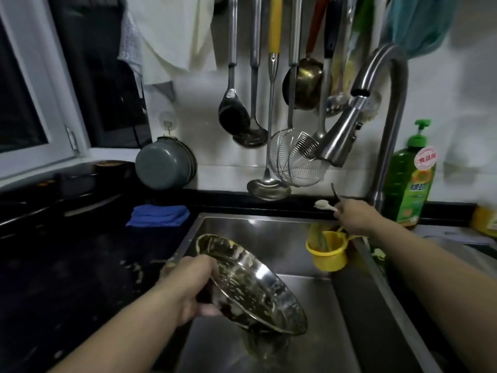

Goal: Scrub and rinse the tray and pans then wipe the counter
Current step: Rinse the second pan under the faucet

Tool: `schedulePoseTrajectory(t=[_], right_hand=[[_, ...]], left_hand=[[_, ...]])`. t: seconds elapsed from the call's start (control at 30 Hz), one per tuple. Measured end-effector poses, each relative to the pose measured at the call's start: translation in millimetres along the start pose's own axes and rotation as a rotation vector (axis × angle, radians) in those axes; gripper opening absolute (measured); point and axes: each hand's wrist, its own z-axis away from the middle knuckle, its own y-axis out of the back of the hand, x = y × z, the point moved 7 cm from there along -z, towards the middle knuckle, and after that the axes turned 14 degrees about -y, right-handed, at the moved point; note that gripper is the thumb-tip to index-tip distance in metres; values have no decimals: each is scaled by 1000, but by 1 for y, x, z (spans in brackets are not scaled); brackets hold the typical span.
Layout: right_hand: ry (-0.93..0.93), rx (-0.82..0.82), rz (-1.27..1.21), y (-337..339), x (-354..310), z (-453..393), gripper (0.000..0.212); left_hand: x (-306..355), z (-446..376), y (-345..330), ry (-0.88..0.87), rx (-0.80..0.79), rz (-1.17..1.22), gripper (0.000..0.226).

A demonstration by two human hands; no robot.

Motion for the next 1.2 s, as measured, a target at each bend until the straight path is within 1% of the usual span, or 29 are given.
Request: schedulePoseTrajectory(t=[0.1, 0.17, 0.2, 0.23, 0.27, 0.33, 0.37, 0.4, 0.47, 0.53, 0.63, 0.77, 0.9, 1.2], right_hand=[[57, 42, -56, -5, -5, 28, 27], [19, 43, -121, -20, -12, 56, 24], [-4, -36, -111, -35, -17, 73, 21], [-7, -188, -84, -56, -22, 97, 17], [1, -379, -70, -78, -30, 122, 15], [-7, -718, -141, -112, -40, 177, 25], [-34, -827, -226, -123, -42, 195, 31], [-62, -861, -300, -132, -42, 204, 33], [-92, -824, -428, -139, -40, 211, 29], [-100, -778, -534, -138, -38, 212, 26], [-133, -769, -596, -136, -31, 217, 17], [-125, -757, -560, -132, -22, 220, 23], [-143, -748, -653, -134, -19, 215, 23], [-123, -790, -737, -136, -23, 212, 18]], left_hand=[[-4, -7, 4, -11, 33, -61, 25], [8, -18, 12, -81, 72, -245, 27], [19, -24, 18, -143, 113, -400, 27], [31, -27, 23, -215, 148, -569, 28], [44, -27, 23, -288, 159, -722, 28], [62, -20, 17, -412, 135, -953, 24], [68, -16, 12, -483, 116, -1036, 21], [73, -9, 7, -552, 99, -1107, 19], [78, 4, 0, -659, 76, -1201, 16], [78, 9, 0, -695, 80, -1212, 20], [75, 13, 6, -678, 106, -1178, 25], [74, 17, 11, -630, 141, -1103, 23], [73, 21, 14, -596, 156, -1091, 20], [66, 20, 20, -529, 177, -1082, 32]])
